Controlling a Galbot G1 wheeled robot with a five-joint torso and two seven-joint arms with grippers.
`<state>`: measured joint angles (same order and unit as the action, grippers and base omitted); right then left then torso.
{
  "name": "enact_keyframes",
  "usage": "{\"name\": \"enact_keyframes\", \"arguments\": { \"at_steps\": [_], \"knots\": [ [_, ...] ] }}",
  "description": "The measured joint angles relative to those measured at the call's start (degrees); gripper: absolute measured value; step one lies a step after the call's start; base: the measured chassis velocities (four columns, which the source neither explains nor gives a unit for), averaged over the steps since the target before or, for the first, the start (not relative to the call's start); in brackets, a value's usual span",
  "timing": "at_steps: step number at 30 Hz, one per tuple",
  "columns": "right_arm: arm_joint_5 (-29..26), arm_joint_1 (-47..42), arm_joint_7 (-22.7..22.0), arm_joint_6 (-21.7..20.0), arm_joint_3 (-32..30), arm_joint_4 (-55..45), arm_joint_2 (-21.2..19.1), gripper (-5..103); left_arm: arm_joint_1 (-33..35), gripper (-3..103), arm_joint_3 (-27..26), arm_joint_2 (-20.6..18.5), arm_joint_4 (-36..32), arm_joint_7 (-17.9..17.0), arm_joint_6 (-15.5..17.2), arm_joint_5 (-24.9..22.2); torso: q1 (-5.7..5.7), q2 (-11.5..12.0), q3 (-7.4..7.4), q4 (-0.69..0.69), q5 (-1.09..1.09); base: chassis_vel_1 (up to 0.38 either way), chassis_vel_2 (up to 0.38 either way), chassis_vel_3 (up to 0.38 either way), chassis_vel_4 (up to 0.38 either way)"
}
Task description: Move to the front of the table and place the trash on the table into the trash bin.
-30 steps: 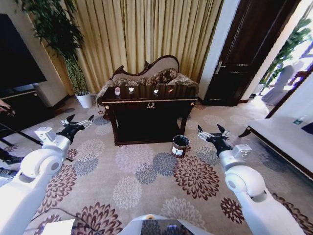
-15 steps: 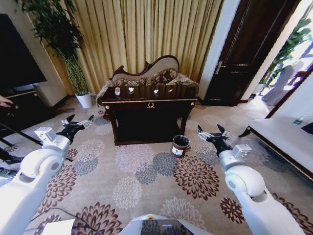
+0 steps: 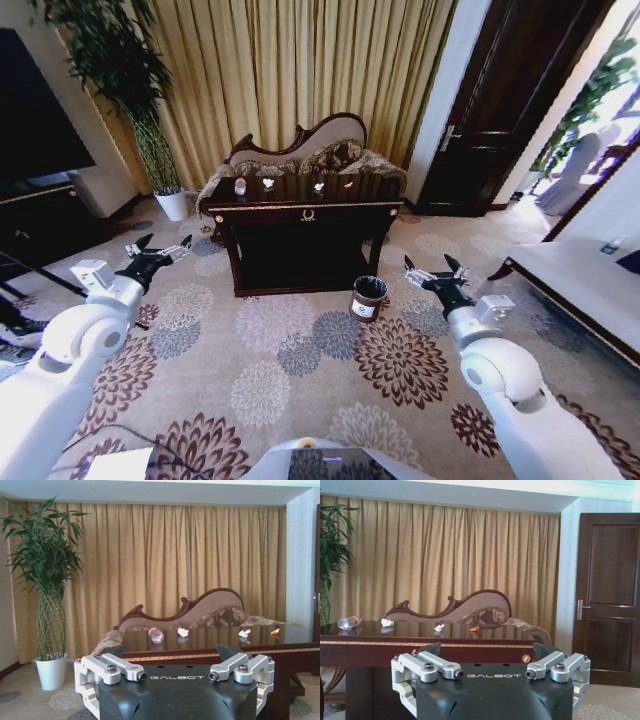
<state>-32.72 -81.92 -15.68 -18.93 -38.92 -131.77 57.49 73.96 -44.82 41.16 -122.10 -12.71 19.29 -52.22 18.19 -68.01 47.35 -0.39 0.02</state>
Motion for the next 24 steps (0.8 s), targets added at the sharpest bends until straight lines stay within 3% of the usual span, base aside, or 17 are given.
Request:
{"name": "enact_keyframes", "arguments": {
  "at_steps": [24],
  "knots": [
    [0.0, 0.0, 0.0, 0.0, 0.0, 0.0, 0.0, 100, 0.0, 100, 0.0, 0.0, 0.0, 0.0, 0.0, 0.0, 0.0, 0.0, 0.0, 0.0, 0.0, 0.0, 0.0, 0.0, 0.0]
  ]
}}
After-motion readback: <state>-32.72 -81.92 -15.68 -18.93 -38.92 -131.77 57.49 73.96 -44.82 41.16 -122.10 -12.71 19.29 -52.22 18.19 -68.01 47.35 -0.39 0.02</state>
